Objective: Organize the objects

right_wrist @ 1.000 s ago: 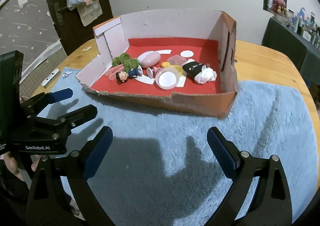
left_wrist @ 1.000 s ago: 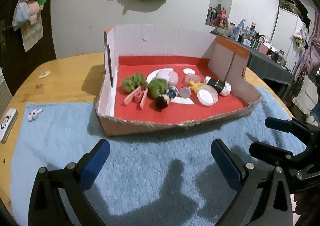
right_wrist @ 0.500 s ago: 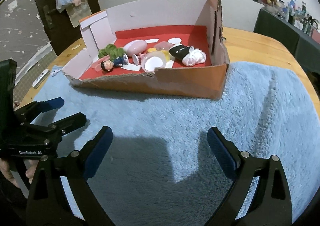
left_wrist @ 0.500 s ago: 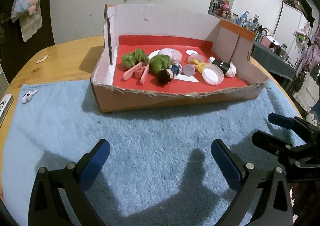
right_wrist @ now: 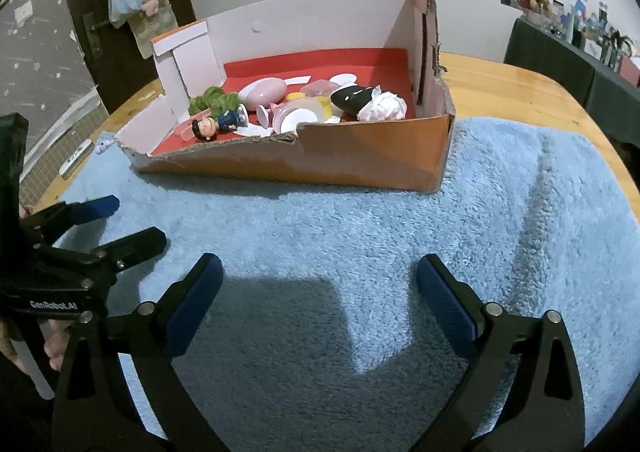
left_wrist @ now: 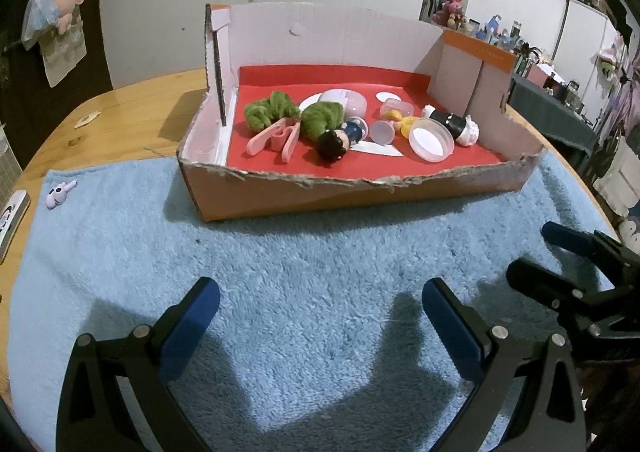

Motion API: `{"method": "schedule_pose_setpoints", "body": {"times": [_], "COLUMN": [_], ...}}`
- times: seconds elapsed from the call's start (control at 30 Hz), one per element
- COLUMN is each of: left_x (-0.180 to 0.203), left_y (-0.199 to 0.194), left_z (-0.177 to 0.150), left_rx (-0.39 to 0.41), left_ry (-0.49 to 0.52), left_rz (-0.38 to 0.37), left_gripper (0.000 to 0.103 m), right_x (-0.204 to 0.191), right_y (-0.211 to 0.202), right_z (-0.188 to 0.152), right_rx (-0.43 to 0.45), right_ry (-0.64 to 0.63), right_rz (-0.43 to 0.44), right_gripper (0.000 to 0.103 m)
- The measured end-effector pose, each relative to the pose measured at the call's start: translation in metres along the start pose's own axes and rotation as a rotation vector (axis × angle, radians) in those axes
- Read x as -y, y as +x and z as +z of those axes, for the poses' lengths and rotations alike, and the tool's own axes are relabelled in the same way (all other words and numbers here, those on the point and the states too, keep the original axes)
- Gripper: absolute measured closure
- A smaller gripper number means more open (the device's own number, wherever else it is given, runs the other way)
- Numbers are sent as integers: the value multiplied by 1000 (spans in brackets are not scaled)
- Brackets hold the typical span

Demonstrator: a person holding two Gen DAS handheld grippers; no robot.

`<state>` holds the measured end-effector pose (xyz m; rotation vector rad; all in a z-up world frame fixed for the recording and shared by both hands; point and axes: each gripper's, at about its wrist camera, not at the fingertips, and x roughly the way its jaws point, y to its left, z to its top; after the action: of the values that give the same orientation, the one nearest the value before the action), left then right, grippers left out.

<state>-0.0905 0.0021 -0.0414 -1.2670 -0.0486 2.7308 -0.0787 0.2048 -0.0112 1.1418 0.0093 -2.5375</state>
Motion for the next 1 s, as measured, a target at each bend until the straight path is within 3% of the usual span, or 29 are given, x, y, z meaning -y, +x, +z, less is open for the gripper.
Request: {"method": "schedule_pose_setpoints", "body": {"times": [1.0], "left_x": [-2], "left_y": [1], "left_z": [-1], "left_rx": [0], "left_ry": [-1], "left_rz": [8], "left_gripper": [0], "right_x": [1], "right_y": [-1], "right_z": [0], "right_rx": [18], "right_ry": [25], "right_rz": [-10], "right_gripper": [4]}}
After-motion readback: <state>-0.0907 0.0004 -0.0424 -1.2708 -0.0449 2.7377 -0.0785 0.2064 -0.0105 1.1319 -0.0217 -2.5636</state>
